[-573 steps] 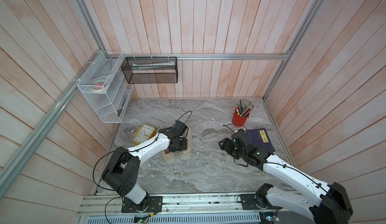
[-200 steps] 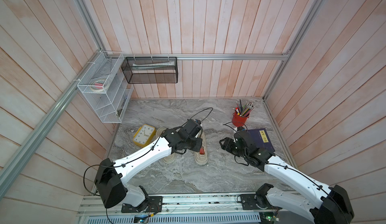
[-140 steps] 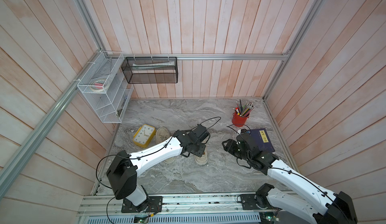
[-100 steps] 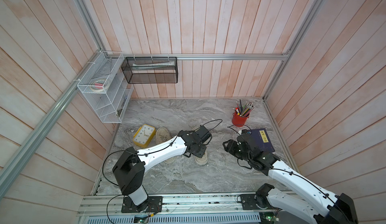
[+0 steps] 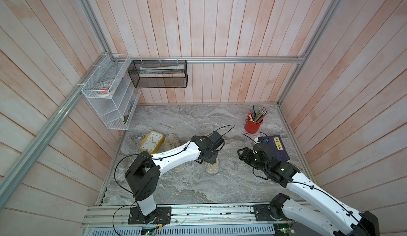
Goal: Remove the insole from the shoe
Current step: Untie the shoelace on the shoe.
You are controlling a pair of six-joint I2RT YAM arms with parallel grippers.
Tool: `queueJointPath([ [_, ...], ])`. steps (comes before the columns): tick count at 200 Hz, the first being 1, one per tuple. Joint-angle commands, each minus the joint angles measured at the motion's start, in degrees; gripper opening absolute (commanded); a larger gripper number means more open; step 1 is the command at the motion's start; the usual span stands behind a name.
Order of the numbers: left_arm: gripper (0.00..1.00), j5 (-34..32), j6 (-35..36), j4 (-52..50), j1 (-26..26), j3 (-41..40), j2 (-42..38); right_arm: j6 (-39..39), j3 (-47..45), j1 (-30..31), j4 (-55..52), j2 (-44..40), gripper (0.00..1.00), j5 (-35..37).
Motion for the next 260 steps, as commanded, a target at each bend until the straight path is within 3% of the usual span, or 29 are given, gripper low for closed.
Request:
queueJointPath([
  [1,0.16,-1.2,-0.03,1.26,0.57,1.86,1.06,-0.01,-1.01,-0.45,-1.91,-1.0,0.58,1.73],
  [57,0.0,3.76,0.14,4.45,2.7,0.92,-0.56,-0.58,-1.24,-0.59,-2.24,-1.86,0.58,1.58],
  [86,0.0,9.95,-1.58,7.99,5.88,-1.81,-2.94,-1.34,-0.94,-0.55,-1.83,-1.65,0.58,1.11],
  [132,0.0,22.88,-5.94,15.12,12.36,-7.45,-6.46,-8.14,0.66,-0.47,5.66,3.9,0.56,-9.02],
  [149,0.0,25.66,-6.66,16.89,13.98,-8.97,-6.95,-11.34,1.43,0.38,10.05,6.86,0.47,-13.22],
  [188,0.0,28.45,-6.99,18.11,15.09,-10.55,-6.69,-17.42,6.05,3.6,14.19,14.76,0.41,-16.26],
  [226,0.0,30.01,-8.01,19.75,16.02,-11.91,-7.0,-20.52,9.81,5.84,15.65,22.13,0.47,-19.35],
  [260,0.0,30.27,-8.07,19.93,16.61,-12.04,-6.91,-21.23,10.78,6.93,18.3,26.84,0.44,-19.24],
])
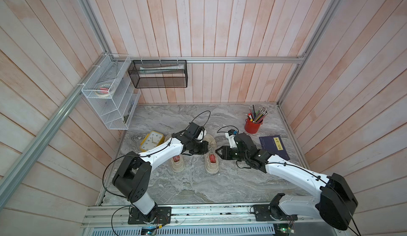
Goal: Remove the insole from the shoe
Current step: Untie the shoelace on the shoe.
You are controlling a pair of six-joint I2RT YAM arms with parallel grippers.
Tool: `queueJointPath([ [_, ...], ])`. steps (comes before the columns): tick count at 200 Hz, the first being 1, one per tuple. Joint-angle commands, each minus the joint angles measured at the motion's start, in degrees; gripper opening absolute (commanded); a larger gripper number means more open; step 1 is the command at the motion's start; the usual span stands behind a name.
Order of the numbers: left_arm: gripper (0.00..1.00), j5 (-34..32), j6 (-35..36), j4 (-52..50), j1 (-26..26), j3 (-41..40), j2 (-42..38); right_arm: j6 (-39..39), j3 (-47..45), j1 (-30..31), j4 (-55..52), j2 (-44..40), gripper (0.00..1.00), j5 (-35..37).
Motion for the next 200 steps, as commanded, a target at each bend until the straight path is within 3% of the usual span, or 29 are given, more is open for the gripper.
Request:
queueJointPath([
  [1,0.0,1.2,-0.38,1.86,0.58,-0.55,-1.1,-2.26,1.75,0.74,2.51,2.83,0.44,-1.28],
  [117,0.0,1.54,-0.55,2.14,1.01,-0.79,-1.34,-4.05,5.36,1.57,3.9,12.62,0.3,1.27],
  [189,0.0,0.8,-0.63,1.62,1.02,-0.98,-1.95,-4.07,6.67,1.58,4.41,13.21,0.07,0.92],
  [200,0.14,-0.13,-0.96,1.21,1.03,-1.04,-2.25,-4.13,7.03,1.58,3.79,12.78,0.05,1.0],
])
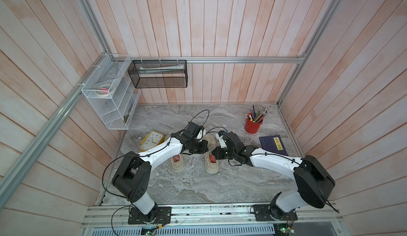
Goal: Remove the insole from the shoe
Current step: Untie the shoelace on the shoe.
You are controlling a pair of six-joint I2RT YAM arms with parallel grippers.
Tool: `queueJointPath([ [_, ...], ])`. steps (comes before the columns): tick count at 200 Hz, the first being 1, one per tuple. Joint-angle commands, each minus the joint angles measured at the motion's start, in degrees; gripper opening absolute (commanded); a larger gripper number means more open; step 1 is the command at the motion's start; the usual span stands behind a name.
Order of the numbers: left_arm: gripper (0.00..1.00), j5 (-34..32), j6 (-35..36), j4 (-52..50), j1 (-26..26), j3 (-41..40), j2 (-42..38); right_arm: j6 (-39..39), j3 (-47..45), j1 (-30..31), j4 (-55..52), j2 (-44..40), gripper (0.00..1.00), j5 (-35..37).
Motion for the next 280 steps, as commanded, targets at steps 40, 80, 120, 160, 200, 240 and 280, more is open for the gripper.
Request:
queueJointPath([
  [40,0.51,-6.03,-4.01,1.04,0.36,-3.85,-7.85,-0.47,3.84,0.35,-3.38,-3.52,0.02,0.42],
  [80,0.54,-5.2,-8.83,3.27,0.36,-9.05,-11.9,-0.11,5.34,0.38,-7.01,-6.68,0.01,-0.2],
  [120,0.54,-4.82,-10.92,4.96,0.36,-12.1,-13.23,-0.29,8.74,0.46,-10.52,-9.42,0.01,-0.22],
  [160,0.53,-3.19,-11.39,6.43,0.4,-12.37,-11.41,-0.45,11.68,0.51,-12.51,-11.04,0.0,0.11],
  [200,0.52,-4.44,-12.01,6.91,0.4,-13.05,-12.1,-1.33,15.64,0.5,-13.41,-11.24,0.0,-0.28],
  [240,0.51,-8.11,-13.59,6.28,0.41,-14.37,-14.56,-2.3,18.38,0.53,-13.11,-10.23,0.0,-1.47],
  [280,0.5,-11.27,-15.34,5.13,0.35,-15.44,-16.75,-3.16,20.56,0.53,-12.17,-7.6,0.0,-3.01],
])
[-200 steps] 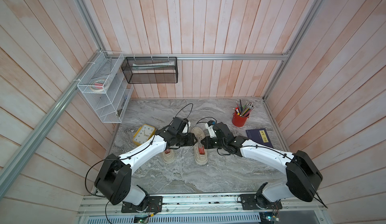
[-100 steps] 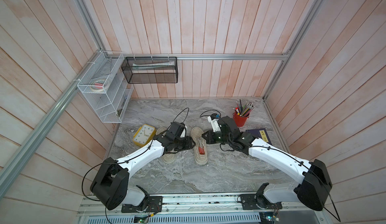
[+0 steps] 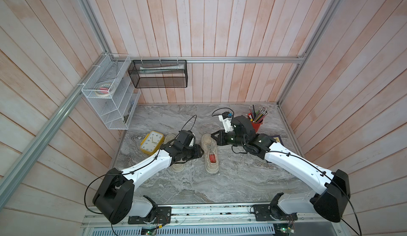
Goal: Remove the insole from the shoe
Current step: Untie the shoelace on the shoe.
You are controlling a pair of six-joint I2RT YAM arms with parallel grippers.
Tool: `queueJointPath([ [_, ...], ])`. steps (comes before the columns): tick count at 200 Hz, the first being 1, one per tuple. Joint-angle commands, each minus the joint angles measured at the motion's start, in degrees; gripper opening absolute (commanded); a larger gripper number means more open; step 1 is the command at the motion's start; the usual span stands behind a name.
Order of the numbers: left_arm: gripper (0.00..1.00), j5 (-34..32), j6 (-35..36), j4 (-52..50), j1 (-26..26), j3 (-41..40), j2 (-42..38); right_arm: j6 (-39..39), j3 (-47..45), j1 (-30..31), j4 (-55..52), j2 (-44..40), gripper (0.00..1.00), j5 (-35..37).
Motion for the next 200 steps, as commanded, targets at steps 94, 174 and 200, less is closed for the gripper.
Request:
queueJointPath([
  [94,0.5,-1.21,-5.28,2.3,0.33,-9.23,-10.87,-0.96,9.46,0.44,3.8,16.11,0.02,-2.59],
  [174,0.5,-0.14,-5.01,3.34,0.33,-10.44,-15.3,-4.62,27.89,0.71,-10.76,35.92,0.5,7.64],
  [200,0.5,0.88,-4.56,3.11,0.33,-10.43,-14.72,-8.45,38.57,0.02,-22.77,39.04,0.58,13.86],
])
